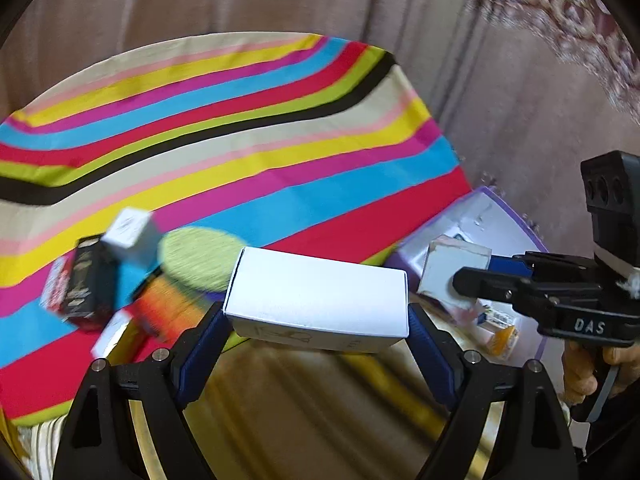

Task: Organize objects
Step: 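Carry both white boxes into the purple-rimmed box and open both grippers, then move both grippers back toward the cloth, then grasp the small white box with the left gripper while the right grasps the green sponge, then carry the small box and green sponge into the purple-rimmed box and release, then move both grippers back to the remaining items on the cloth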

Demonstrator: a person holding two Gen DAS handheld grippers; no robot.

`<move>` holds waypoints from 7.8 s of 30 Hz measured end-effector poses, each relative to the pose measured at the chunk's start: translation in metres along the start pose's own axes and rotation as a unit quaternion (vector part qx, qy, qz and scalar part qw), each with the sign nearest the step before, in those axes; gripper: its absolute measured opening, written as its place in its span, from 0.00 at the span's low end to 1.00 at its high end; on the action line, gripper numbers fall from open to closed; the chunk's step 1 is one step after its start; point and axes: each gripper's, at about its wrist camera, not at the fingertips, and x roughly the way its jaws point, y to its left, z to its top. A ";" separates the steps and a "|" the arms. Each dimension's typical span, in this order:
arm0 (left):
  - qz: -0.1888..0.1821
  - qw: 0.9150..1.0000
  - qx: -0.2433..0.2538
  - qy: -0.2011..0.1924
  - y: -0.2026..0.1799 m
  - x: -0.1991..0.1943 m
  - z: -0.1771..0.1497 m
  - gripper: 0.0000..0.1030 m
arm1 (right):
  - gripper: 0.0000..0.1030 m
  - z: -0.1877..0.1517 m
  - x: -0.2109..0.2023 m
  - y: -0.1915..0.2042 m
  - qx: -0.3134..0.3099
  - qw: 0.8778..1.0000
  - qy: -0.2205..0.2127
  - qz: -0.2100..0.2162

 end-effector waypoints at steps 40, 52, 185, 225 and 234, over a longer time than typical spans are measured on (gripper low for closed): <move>-0.072 0.996 0.059 0.015 -0.102 0.067 0.043 0.86 | 0.59 -0.008 -0.074 -0.146 0.152 0.969 -0.073 -0.180; -0.068 0.998 -0.008 -0.002 -0.064 0.044 0.028 0.86 | 0.65 -0.007 -0.064 -0.125 0.137 0.975 -0.058 -0.164; -0.064 0.997 -0.034 0.027 -0.043 0.022 -0.002 0.27 | 0.81 -0.010 -0.036 -0.092 0.179 0.971 -0.063 -0.148; -0.115 0.988 -0.102 0.016 -0.031 0.019 -0.007 0.47 | 0.87 -0.017 -0.057 -0.093 0.125 0.957 -0.067 -0.252; -0.071 0.979 -0.191 -0.019 0.029 -0.007 -0.027 0.52 | 0.87 -0.004 -0.021 -0.029 0.074 0.980 -0.042 -0.180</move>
